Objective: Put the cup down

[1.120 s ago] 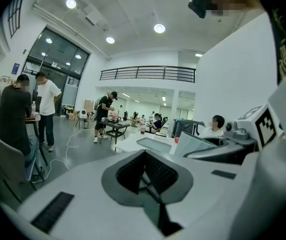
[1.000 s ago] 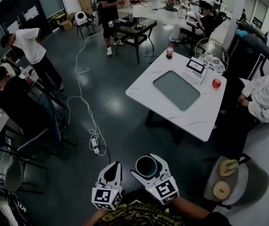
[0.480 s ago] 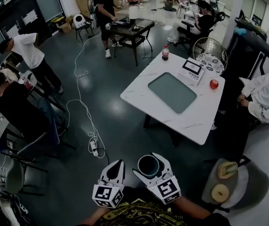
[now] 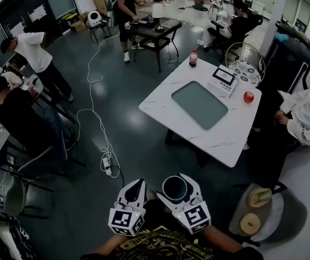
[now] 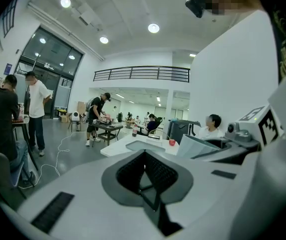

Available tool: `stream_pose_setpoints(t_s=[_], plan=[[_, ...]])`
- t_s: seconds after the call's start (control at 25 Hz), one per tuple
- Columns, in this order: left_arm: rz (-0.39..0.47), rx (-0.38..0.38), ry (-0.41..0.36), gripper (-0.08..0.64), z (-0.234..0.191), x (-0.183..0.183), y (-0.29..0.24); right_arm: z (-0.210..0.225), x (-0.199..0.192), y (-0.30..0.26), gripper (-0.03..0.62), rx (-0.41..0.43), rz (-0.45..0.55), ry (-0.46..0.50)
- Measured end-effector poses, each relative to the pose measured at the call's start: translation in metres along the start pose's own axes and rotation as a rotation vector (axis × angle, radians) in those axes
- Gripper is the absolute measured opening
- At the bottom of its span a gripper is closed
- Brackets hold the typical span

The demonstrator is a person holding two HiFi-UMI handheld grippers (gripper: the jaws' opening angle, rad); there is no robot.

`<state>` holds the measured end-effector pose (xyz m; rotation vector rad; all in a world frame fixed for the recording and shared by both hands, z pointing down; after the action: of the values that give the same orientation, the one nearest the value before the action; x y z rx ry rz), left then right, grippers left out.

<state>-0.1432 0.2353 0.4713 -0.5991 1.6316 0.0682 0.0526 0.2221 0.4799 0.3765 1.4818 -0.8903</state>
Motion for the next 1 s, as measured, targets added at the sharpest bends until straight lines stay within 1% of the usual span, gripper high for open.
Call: stream_pose_setpoints(t_s=[0.16, 0.44, 1.0], plan=[[-0.007, -0.002, -0.008, 0.009, -0.001, 0.001, -0.007, 0.005, -0.001, -0.001, 0.379, -0.013, -0.01, -0.005], [-0.016, -0.028, -0.031, 0.009, -0.001, 0.008, -0.03, 0.022, 0.002, -0.009, 0.379, -0.032, -0.016, -0.013], [-0.043, -0.076, -0.048, 0.011, -0.035, 0.035, -0.104, 0.073, 0.024, -0.055, 0.379, -0.102, -0.042, -0.036]])
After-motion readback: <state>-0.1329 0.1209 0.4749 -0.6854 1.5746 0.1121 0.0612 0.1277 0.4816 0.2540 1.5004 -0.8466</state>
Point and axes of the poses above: the fingertips, and each gripper's own axes: y backward along the fingers, z to its right, x out of its top, the point moved 10 cm from there along y, backward along the fingers, and after that the axes turned 3 degrees about -z, right-handed, at the moved point
